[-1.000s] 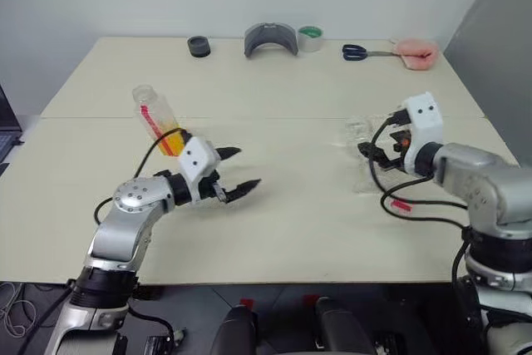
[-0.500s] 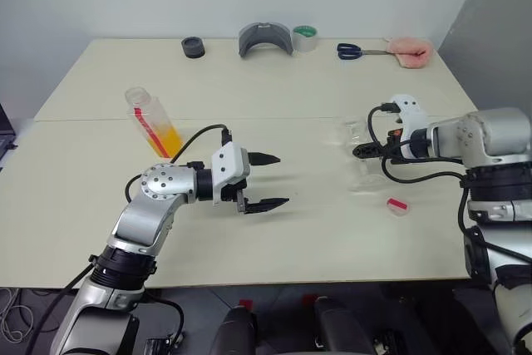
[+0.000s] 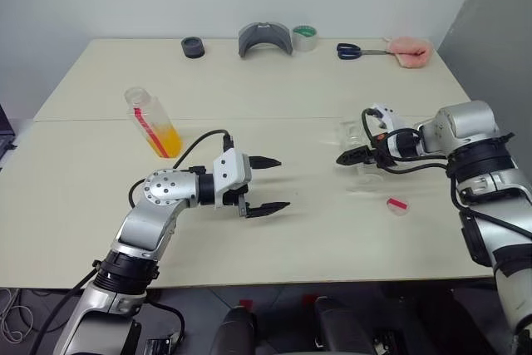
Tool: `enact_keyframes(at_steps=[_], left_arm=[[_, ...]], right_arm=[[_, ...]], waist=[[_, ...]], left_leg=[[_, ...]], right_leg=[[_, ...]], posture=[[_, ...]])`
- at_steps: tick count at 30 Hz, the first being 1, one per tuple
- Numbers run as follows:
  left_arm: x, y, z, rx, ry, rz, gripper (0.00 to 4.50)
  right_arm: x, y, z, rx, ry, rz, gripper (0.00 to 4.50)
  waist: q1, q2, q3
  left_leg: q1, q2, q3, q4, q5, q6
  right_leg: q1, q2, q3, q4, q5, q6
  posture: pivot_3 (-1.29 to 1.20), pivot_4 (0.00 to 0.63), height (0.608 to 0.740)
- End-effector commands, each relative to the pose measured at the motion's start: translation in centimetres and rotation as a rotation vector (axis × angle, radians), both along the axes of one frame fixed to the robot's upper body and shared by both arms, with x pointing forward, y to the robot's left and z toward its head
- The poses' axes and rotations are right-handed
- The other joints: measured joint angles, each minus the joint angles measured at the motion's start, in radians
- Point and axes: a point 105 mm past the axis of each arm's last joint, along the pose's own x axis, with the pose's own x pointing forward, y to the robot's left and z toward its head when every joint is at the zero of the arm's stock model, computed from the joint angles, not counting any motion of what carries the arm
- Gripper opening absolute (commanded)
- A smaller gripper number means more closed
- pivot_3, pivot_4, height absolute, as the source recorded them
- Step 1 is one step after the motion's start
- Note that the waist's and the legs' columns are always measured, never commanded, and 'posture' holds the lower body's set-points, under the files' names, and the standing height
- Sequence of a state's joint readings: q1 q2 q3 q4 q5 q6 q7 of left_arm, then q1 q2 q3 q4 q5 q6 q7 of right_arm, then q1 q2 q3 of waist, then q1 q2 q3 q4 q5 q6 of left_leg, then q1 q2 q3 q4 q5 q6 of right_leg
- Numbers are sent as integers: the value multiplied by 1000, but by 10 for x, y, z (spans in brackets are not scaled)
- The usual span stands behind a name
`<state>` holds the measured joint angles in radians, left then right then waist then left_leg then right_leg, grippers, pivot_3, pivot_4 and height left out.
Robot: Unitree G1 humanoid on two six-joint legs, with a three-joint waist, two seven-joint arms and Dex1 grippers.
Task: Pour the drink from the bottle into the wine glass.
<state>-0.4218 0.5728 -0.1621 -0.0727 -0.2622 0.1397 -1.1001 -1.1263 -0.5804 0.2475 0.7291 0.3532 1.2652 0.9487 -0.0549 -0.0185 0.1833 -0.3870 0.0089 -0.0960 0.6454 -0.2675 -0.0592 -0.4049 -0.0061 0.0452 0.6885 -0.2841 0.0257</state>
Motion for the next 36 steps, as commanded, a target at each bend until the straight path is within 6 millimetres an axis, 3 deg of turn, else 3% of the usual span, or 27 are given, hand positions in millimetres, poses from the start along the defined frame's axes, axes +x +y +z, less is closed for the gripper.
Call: enact_keyframes(at_steps=[1,9,12,19,21,30,36], left_arm=[[0,4,7,0,-45,6,4500],[0,8,5,4,-36,31,4500],[0,8,4,6,-37,34,4500],[0,8,6,7,-42,39,4500],[0,8,7,8,-42,41,4500],[1,11,5,11,-39,51,4500],[5,15,8,-12,-23,84,4500]], right_arm=[[6,5,15,45,-38,10,4056],[3,12,12,148,8,-25,4056],[0,14,10,158,11,-16,3310],[3,14,5,164,-16,-24,788],[5,15,5,172,-19,-32,281],[6,19,2,187,-32,-53,113],[16,14,25,253,-87,-122,113]], waist=[[0,0,0],[0,0,0],[0,0,0],[0,0,0],[-2,0,0],[-2,0,0],[-1,0,0]], left_leg=[[0,0,0,0,0,0],[0,0,0,0,0,0],[0,0,0,0,0,0],[0,0,0,0,0,0],[0,0,0,0,0,0],[0,0,0,0,0,0],[0,0,0,0,0,0]], right_leg=[[0,0,0,0,0,0],[0,0,0,1,0,0],[0,0,0,1,0,0],[0,0,0,1,0,0],[0,0,0,1,0,0],[0,0,0,1,0,0],[0,0,0,1,0,0]], posture=[[0,150,740],[0,150,740],[0,150,740],[0,150,740],[0,150,740],[0,150,740],[0,150,740]])
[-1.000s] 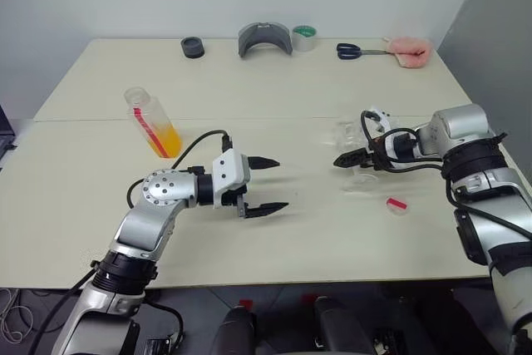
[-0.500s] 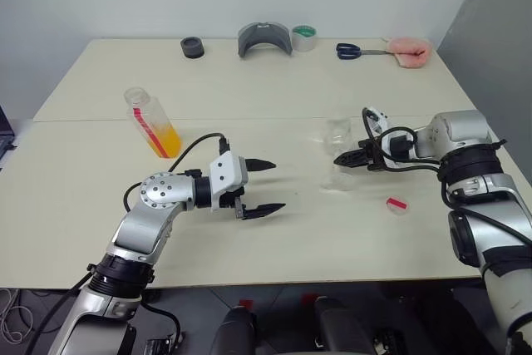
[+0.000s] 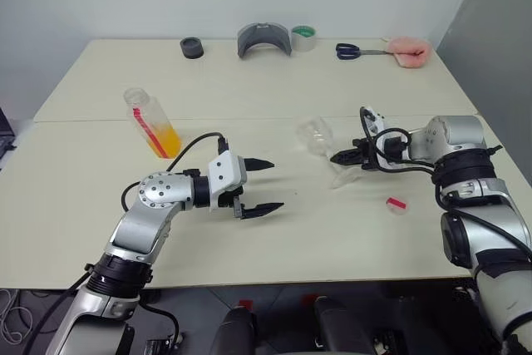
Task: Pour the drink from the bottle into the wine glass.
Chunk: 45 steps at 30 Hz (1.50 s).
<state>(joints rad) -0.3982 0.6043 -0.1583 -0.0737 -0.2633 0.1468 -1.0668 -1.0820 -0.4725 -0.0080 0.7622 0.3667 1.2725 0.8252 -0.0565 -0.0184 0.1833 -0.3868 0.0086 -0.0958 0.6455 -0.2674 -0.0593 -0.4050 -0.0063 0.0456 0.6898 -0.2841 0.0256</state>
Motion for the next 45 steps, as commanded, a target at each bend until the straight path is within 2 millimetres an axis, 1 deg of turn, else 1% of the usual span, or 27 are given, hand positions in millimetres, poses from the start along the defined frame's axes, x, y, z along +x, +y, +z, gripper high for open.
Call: enact_keyframes(at_steps=[1,6,8,11,13,16,18,20,24,28,34,37,40,42,45], left_arm=[[4,7,14,-33,-32,45,4500],[7,17,15,-45,-24,104,4500],[7,19,15,-43,-23,112,4500],[7,21,16,-40,-25,118,4500],[8,22,17,-39,-27,121,4500],[9,23,18,-34,-32,122,4500],[9,23,18,-30,-35,117,4500],[8,22,18,-26,-34,106,4500],[6,23,16,-18,-28,96,4500],[5,20,15,-14,-28,88,4500],[5,17,18,-5,-30,70,4500],[4,17,19,-5,-29,68,4500],[5,19,19,-3,-26,70,4500],[5,21,18,-2,-24,74,4500],[7,25,17,-10,-21,99,4500]], right_arm=[[11,-1,33,71,-106,-47,113],[22,5,43,120,-235,-118,112],[29,9,41,63,-367,-164,112],[39,14,43,42,-514,-280,112],[41,18,43,39,-587,-326,112],[40,25,36,11,-669,-375,112],[32,28,22,-48,-696,-371,112],[19,30,10,-82,-697,-337,111],[-3,25,2,-131,-702,-282,111],[-18,18,-6,-165,-682,-264,110],[-38,16,-21,-192,-644,-242,108],[-42,16,-25,-196,-639,-248,108],[-42,16,-24,-207,-659,-256,108],[-41,17,-22,-211,-684,-256,107],[-39,20,-14,-222,-774,-259,107]], waist=[[0,0,0],[-3,0,0],[-2,0,0],[-2,0,0],[-1,0,0],[-1,0,0],[-1,0,0],[0,0,0],[1,1,0],[1,0,0],[2,0,0],[1,0,0],[0,0,0],[0,0,0],[0,0,0]], left_leg=[[0,0,0,0,0,0],[0,1,0,0,0,0],[0,1,0,0,0,0],[0,1,0,0,0,0],[-1,1,0,0,0,0],[-1,1,0,0,0,0],[-1,1,0,0,0,0],[-1,1,0,0,0,0],[-1,1,-1,0,0,0],[0,0,-1,0,0,0],[1,0,-1,0,0,0],[1,1,-1,0,0,0],[2,1,0,0,0,0],[2,2,0,0,0,0],[2,1,0,0,0,0]], right_leg=[[0,0,0,0,0,0],[-1,0,0,0,0,0],[-1,1,0,1,0,0],[-1,0,0,1,0,0],[-1,0,0,1,0,0],[-1,0,0,2,0,0],[-1,0,0,2,0,0],[-1,0,0,2,0,0],[-1,-1,0,2,0,0],[-1,0,0,1,0,0],[0,0,0,1,0,0],[1,0,0,1,0,0],[1,1,0,1,0,0],[1,2,0,1,0,0],[1,2,0,1,0,0]], posture=[[0,150,740],[0,150,740],[0,150,740],[0,150,740],[0,150,740],[0,150,740],[0,150,740],[0,150,740],[0,150,740],[0,150,740],[0,150,740],[0,150,740],[0,150,740],[0,150,740],[0,150,740]])
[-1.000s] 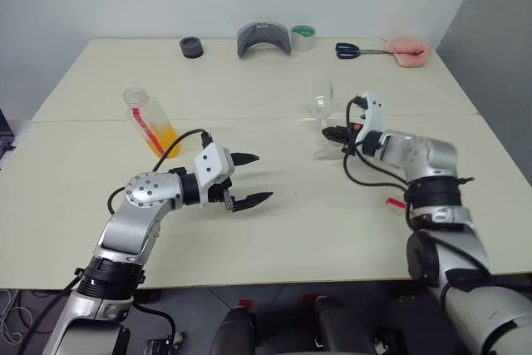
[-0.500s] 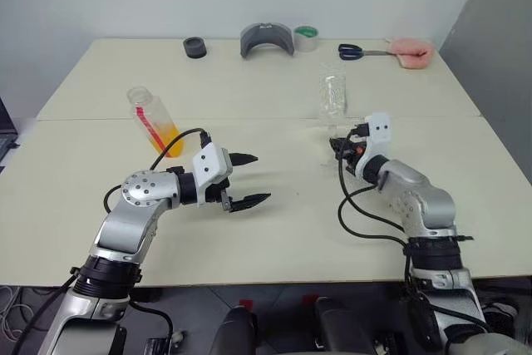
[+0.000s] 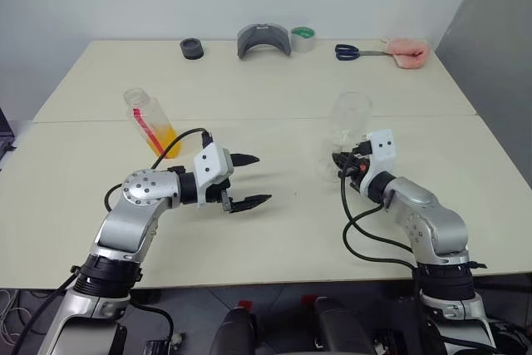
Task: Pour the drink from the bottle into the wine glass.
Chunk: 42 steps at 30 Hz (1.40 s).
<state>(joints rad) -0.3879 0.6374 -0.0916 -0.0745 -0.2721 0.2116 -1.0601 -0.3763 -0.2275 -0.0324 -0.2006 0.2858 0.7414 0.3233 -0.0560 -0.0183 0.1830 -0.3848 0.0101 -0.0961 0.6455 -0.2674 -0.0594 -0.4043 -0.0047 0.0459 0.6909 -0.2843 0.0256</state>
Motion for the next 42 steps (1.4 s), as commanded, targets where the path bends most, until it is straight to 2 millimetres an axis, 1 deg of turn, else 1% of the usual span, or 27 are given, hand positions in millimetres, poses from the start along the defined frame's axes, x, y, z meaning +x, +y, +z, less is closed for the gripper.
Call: enact_keyframes(at_steps=[1,4,6,11,14,16,20,27,29,32,36,42], left_arm=[[2,8,12,-24,-49,41,4500],[11,23,12,-64,-59,157,4500],[15,31,14,-90,-63,215,4500],[20,48,20,-138,-73,326,4500],[18,57,25,-153,-78,372,4500],[17,58,29,-157,-81,384,4500],[16,58,35,-156,-88,398,4500],[12,57,44,-153,-91,421,4500],[12,58,46,-153,-90,429,4500],[11,58,48,-153,-89,433,4500],[11,56,50,-155,-90,429,4500],[10,53,51,-157,-90,411,4500]], right_arm=[[2,2,7,-41,-106,-15,107],[7,12,20,-67,-236,-11,103],[9,21,23,-69,-271,6,96],[16,42,27,-37,-301,55,95],[22,64,30,-3,-313,108,93],[25,76,30,10,-312,138,93],[24,97,24,25,-299,217,92],[22,120,22,23,-340,292,92],[22,126,19,27,-350,313,92],[22,129,13,47,-341,328,92],[21,128,7,38,-337,339,92],[23,130,4,4,-339,345,92]], waist=[[-1,0,0],[-2,0,0],[-2,0,0],[-1,0,0],[-1,0,0],[-1,0,0],[-1,0,0],[-1,0,0],[-2,0,0],[-2,0,0],[-1,0,0],[-1,0,0]], left_leg=[[0,0,0,0,0,0],[0,0,0,0,0,0],[0,1,0,0,0,0],[0,1,0,0,0,0],[0,1,0,0,0,0],[0,1,0,0,0,0],[0,1,0,0,0,0],[0,0,0,0,0,0],[0,1,0,0,0,0],[0,1,0,0,0,0],[0,0,0,0,0,0],[0,1,0,0,0,0]], right_leg=[[0,0,0,0,0,0],[0,0,0,0,0,0],[-1,0,0,0,0,0],[-1,0,0,0,0,0],[-1,0,0,0,0,0],[-1,0,0,0,0,0],[-1,0,0,0,0,0],[-1,0,0,0,0,0],[-1,0,0,0,0,0],[-1,0,0,0,0,0],[-1,-1,0,0,0,0],[-1,0,0,0,0,0]], posture=[[0,150,740],[0,150,740],[0,150,740],[0,150,740],[0,150,740],[0,150,740],[0,150,740],[0,150,740],[0,150,740],[0,150,740],[0,150,740],[0,150,740]])
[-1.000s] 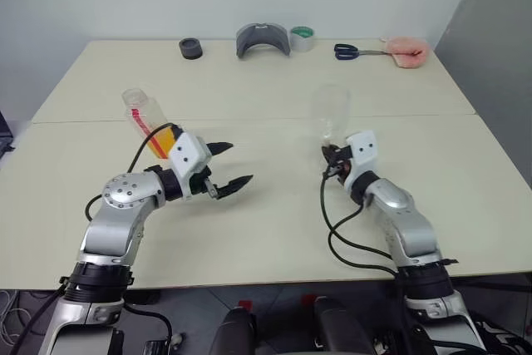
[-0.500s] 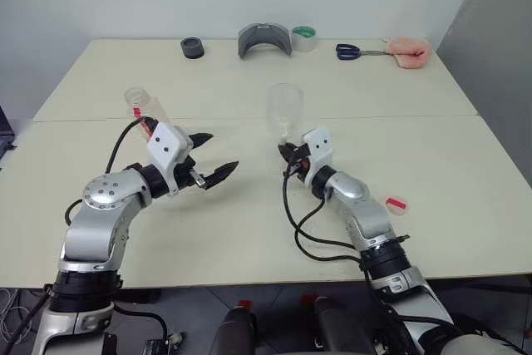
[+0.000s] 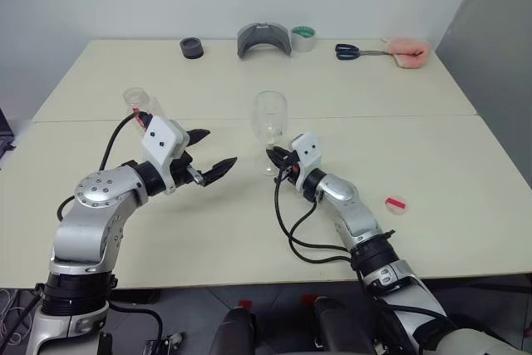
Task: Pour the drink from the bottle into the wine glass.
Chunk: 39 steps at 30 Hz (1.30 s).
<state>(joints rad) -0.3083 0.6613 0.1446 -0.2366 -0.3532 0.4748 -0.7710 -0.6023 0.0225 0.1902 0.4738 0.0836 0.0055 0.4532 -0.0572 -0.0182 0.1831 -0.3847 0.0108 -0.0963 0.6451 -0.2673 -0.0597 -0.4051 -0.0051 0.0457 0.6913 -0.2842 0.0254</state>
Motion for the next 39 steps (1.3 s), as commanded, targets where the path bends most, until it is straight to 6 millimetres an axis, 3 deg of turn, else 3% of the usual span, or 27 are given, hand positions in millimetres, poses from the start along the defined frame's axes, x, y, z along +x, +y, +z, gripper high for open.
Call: enact_keyframes(at_steps=[1,7,8,19,26,30,39], left_arm=[[-3,-4,16,1,-59,-20,4500],[-3,-3,15,4,-57,-25,4500],[-4,-3,15,5,-56,-26,4500],[-5,-4,9,19,-52,-47,4500],[-6,-3,8,15,-54,-47,4500],[-10,1,8,-1,-58,-28,4500],[-28,9,-3,-50,-20,38,4500]], right_arm=[[0,7,16,10,-70,20,92],[-2,8,15,5,-69,26,92],[-1,8,15,6,-70,23,805],[-1,5,16,12,-69,15,4397],[-4,-12,10,-2,-43,8,4456],[-10,-44,7,-47,-26,-28,4456],[-39,-85,5,-121,0,-49,4456]], waist=[[0,0,0],[0,0,0],[0,0,0],[0,0,0],[0,0,0],[1,0,0],[1,0,0]], left_leg=[[0,0,0,0,0,0],[0,0,0,0,0,0],[0,0,0,0,0,0],[0,0,0,0,0,0],[0,0,0,0,0,0],[0,0,0,0,0,0],[0,1,0,0,0,0]], right_leg=[[0,0,0,0,0,0],[0,0,0,0,0,0],[0,0,0,0,0,0],[0,0,0,0,0,0],[0,0,0,0,0,0],[0,0,0,0,0,0],[0,0,0,0,0,0]], posture=[[0,150,740],[0,150,740],[0,150,740],[0,150,740],[0,150,740],[0,150,740],[0,150,740]])
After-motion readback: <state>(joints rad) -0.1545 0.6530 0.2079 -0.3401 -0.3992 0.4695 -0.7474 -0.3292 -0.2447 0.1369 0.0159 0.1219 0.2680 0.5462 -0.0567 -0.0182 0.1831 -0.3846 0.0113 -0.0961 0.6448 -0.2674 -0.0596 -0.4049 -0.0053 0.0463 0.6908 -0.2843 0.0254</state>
